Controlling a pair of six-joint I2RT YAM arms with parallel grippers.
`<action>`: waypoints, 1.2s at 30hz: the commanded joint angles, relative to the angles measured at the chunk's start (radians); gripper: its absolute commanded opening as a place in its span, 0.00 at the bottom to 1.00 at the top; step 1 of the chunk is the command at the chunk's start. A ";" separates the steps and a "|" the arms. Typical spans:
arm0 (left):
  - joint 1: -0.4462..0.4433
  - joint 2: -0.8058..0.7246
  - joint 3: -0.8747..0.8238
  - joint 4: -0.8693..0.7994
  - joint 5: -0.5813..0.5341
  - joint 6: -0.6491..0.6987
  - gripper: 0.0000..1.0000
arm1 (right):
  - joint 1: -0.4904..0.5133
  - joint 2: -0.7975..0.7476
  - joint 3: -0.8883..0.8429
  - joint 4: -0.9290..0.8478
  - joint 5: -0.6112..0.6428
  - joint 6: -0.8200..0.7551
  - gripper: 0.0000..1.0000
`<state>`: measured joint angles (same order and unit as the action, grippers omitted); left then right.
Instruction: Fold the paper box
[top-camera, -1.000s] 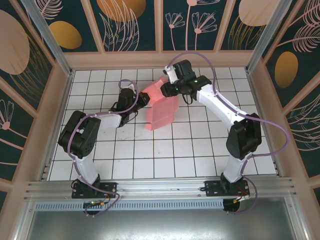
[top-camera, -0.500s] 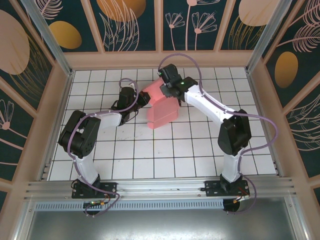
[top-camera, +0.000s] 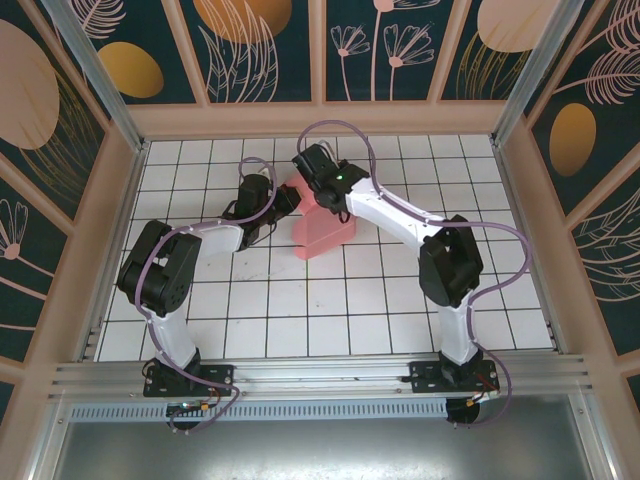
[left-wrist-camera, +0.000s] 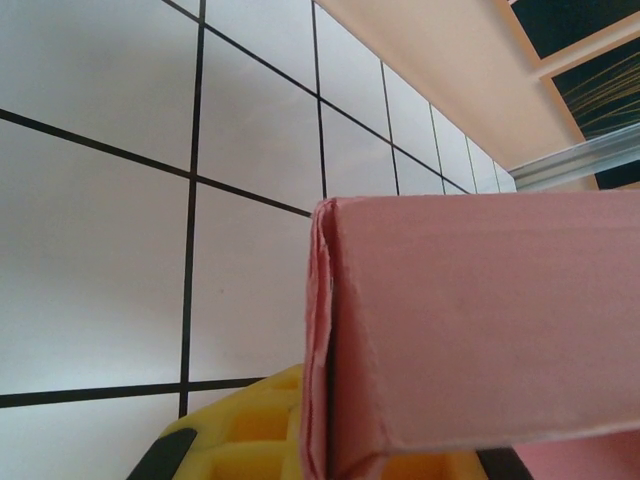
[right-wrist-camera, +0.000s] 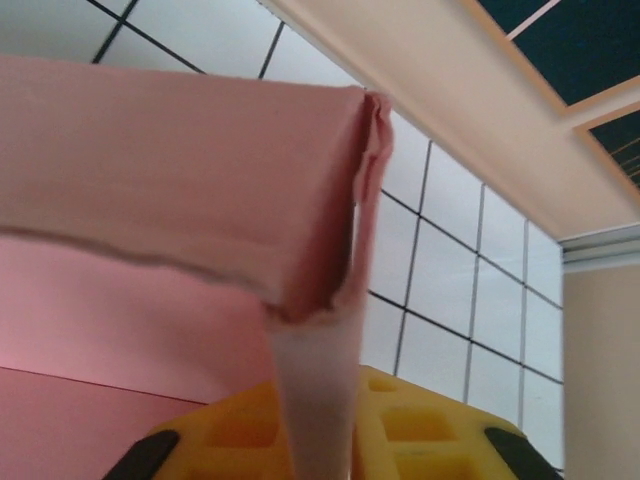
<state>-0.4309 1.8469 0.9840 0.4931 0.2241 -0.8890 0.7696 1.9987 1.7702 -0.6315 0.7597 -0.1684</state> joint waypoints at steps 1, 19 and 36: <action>-0.002 -0.009 0.053 0.085 0.054 -0.035 0.00 | 0.016 0.051 -0.008 -0.010 0.070 -0.017 0.01; -0.002 0.009 0.080 0.024 0.056 -0.076 0.00 | 0.017 0.048 -0.090 0.113 0.201 -0.037 0.00; -0.002 0.017 0.100 -0.018 0.052 -0.069 0.00 | 0.041 -0.106 -0.168 0.260 0.074 -0.017 0.56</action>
<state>-0.4301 1.8618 1.0443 0.4339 0.2474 -0.9413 0.7925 1.9678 1.6260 -0.4252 0.8837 -0.1883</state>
